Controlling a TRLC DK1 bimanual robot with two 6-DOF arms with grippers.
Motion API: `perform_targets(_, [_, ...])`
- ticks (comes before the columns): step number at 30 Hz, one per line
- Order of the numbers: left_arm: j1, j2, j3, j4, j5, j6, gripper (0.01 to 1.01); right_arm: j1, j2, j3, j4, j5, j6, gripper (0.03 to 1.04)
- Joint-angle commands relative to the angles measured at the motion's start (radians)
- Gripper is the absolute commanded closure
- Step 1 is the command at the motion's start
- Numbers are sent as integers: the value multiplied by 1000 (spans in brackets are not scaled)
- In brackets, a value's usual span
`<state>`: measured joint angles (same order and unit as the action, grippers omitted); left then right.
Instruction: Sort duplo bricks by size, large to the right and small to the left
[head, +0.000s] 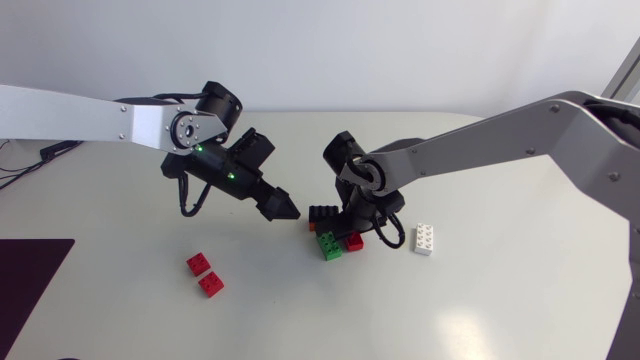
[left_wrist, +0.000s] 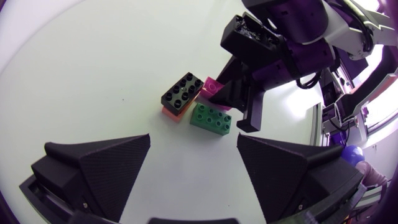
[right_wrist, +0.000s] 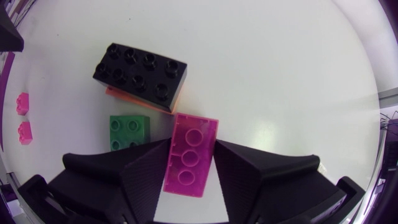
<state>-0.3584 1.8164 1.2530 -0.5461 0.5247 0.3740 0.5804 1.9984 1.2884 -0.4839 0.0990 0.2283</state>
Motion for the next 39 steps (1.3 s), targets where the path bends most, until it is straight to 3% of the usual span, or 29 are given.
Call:
perform_targets(1, [-1, 44, 6, -5, 9, 25, 59, -14, -3, -69, 5, -10, 5, 767])
perform_targets(14, [-105, 193, 174, -6, 5, 36, 57, -254, -162, -273, 57, -12, -106, 780])
perform_targets(17, [-131, 233, 210, -31, -5, 29, 57, -298, -191, -304, 68, -12, -130, 739])
perform_targets(18, [-134, 248, 221, -35, -6, 28, 57, -307, -202, -308, 68, -10, -133, 649])
perform_targets(20, [-140, 270, 240, -46, -9, 28, 59, -323, -228, -310, 59, -12, -139, 257])
perform_targets(21, [-142, 281, 247, -48, -9, 26, 59, -324, -240, -308, 48, -12, -141, 126])
perform_targets(22, [-143, 291, 253, -51, -9, 25, 59, -324, -256, -308, 45, -12, -142, 93])
perform_targets(39, [-99, 362, 353, -86, -49, 8, 57, -271, -317, -299, 84, -81, -173, 92])
